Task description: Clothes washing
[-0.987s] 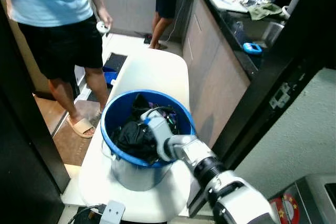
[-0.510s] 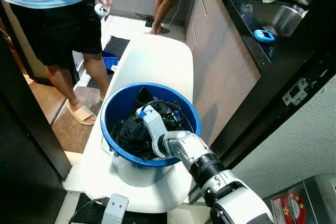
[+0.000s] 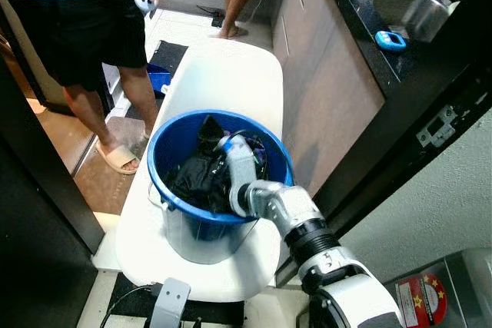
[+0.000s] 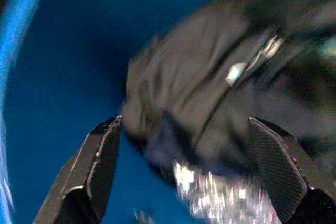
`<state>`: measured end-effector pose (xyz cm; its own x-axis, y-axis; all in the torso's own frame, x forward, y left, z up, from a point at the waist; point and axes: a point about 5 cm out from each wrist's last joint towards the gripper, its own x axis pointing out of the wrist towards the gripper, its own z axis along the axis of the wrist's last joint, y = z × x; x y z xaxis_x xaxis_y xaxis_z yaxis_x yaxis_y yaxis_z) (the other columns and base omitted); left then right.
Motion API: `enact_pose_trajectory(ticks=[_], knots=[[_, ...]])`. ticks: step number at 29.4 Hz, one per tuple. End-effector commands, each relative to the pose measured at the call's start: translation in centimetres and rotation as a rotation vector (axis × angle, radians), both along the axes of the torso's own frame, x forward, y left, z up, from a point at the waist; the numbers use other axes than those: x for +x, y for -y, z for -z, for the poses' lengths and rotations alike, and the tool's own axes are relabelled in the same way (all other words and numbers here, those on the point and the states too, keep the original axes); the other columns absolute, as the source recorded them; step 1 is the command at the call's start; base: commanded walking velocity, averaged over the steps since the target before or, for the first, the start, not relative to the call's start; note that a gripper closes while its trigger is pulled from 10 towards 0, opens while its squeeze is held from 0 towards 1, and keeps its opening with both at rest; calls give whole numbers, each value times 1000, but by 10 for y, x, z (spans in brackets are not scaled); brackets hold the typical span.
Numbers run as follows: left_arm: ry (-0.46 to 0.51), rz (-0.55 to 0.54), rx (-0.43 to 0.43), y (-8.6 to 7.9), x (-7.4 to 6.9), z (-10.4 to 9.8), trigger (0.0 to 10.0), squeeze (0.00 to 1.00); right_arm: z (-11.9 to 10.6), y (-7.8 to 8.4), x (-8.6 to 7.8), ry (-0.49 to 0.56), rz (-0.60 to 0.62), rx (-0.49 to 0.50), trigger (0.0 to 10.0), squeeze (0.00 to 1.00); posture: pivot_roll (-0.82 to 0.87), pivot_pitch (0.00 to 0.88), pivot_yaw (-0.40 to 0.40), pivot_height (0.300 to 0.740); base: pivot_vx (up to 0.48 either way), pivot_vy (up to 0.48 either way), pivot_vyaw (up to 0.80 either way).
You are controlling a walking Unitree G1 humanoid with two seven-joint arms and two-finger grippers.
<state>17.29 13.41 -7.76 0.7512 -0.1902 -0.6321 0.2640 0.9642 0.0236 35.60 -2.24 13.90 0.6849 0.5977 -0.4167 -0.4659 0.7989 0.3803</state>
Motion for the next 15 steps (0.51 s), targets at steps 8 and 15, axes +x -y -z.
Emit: enact_pose_trajectory(ticks=[8,15], knots=[[-147,22,-33,15,-41,18,10000,0,-64,-75,-17,59,-50,308,10000,0,152,240,-203,740,0,0,0],[-136,23,-48,22,-46,18,10000,0,-60,-94,-38,103,-133,211,10000,0,150,313,-229,740,0,0,0]])
